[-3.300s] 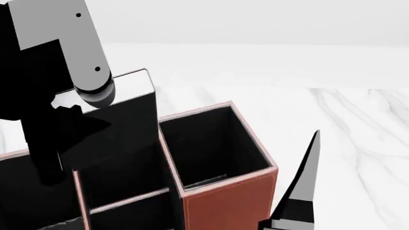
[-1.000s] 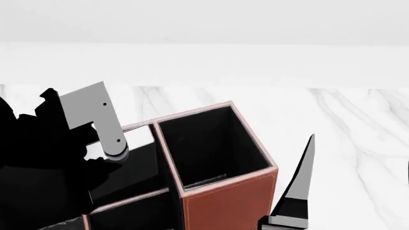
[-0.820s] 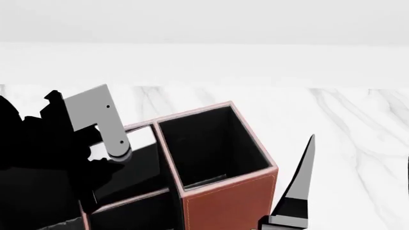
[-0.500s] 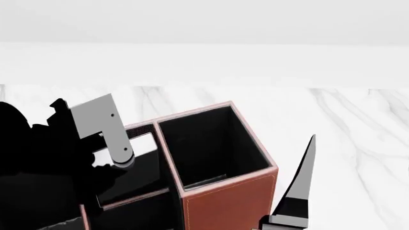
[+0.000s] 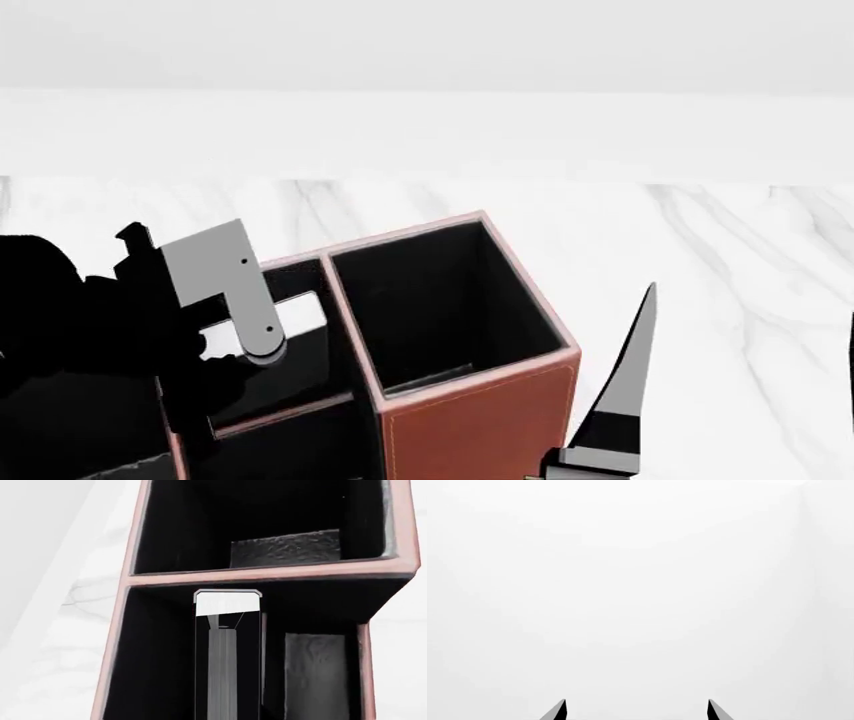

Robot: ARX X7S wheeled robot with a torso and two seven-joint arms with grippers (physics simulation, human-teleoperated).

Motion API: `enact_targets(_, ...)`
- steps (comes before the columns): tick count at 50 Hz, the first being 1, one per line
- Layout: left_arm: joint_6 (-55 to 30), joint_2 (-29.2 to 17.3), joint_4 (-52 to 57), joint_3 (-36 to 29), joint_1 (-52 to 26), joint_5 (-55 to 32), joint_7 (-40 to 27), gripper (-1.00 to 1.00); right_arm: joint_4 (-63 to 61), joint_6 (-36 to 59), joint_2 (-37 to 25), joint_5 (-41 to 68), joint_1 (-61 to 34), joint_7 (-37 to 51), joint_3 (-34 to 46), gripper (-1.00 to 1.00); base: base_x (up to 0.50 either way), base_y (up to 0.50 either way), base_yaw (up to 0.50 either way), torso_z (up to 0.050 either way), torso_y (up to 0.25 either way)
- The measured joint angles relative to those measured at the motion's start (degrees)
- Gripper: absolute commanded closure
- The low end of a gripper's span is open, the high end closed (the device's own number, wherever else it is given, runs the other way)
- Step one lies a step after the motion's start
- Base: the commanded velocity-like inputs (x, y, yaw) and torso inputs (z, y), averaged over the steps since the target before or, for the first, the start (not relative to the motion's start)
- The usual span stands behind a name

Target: Pick up the book and place it in the front compartment of the caddy.

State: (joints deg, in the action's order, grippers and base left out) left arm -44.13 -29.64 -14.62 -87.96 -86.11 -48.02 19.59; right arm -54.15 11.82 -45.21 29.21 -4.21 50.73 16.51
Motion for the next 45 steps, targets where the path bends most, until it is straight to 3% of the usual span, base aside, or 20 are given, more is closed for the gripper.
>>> enact_targets(43,8.8,4.3,-11.7,-1.0,6.5,4.4,1.9,1.0,1.6,0.1,0.0,-0.5,-0.2,0.0,1.1,-1.0,0.0,0.0,0.0,0.0,0.001)
enact_targets(44,8.9,4.3,-11.8,-1.0,6.5,4.4,1.9,-1.0,1.5,0.1,0.0,-0.5,-0.2,0.1,1.1,-1.0,0.0,0.0,0.0,0.0,0.0)
enact_targets(45,8.9,4.4,-12.0,-0.9,6.5,4.5,1.8,-1.0,1.5,0.1,0.0,-0.5,-0.2,0.1,1.1,-1.0,0.0,0.0,0.0,0.0,0.0)
